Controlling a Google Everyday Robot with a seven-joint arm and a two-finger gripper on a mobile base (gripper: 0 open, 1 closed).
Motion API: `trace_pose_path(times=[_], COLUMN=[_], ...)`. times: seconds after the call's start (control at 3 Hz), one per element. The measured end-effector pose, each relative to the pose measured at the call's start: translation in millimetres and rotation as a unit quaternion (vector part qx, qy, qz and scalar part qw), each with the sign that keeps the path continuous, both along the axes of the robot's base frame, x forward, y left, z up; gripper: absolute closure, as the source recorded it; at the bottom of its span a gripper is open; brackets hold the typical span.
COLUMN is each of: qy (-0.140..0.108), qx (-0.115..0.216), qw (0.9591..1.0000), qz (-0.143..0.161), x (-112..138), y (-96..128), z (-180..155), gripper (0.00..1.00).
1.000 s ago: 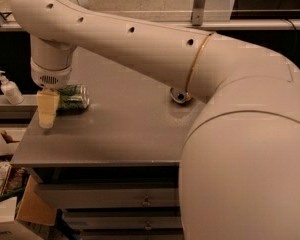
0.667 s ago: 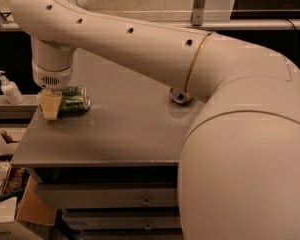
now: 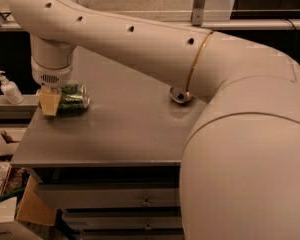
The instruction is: Place green can upright
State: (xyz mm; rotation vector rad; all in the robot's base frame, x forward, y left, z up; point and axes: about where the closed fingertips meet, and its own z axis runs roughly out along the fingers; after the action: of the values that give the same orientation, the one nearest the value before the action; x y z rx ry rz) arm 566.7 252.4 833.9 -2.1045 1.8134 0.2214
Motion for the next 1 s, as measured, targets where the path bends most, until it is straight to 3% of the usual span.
trace_pose_path(times=[0.33, 0.67, 1.0], qy=[-0.010, -0.015, -0.009], qx=[0.032, 0.087, 0.162], qw=[0.9994, 0.9958, 0.9861], qz=[-0.008, -0.021, -0.035], x=[10.3, 22.0, 29.4], y=[1.0, -0.5, -3.5], z=[15.3, 29.4, 35.5], gripper=[1.00, 1.00, 1.00])
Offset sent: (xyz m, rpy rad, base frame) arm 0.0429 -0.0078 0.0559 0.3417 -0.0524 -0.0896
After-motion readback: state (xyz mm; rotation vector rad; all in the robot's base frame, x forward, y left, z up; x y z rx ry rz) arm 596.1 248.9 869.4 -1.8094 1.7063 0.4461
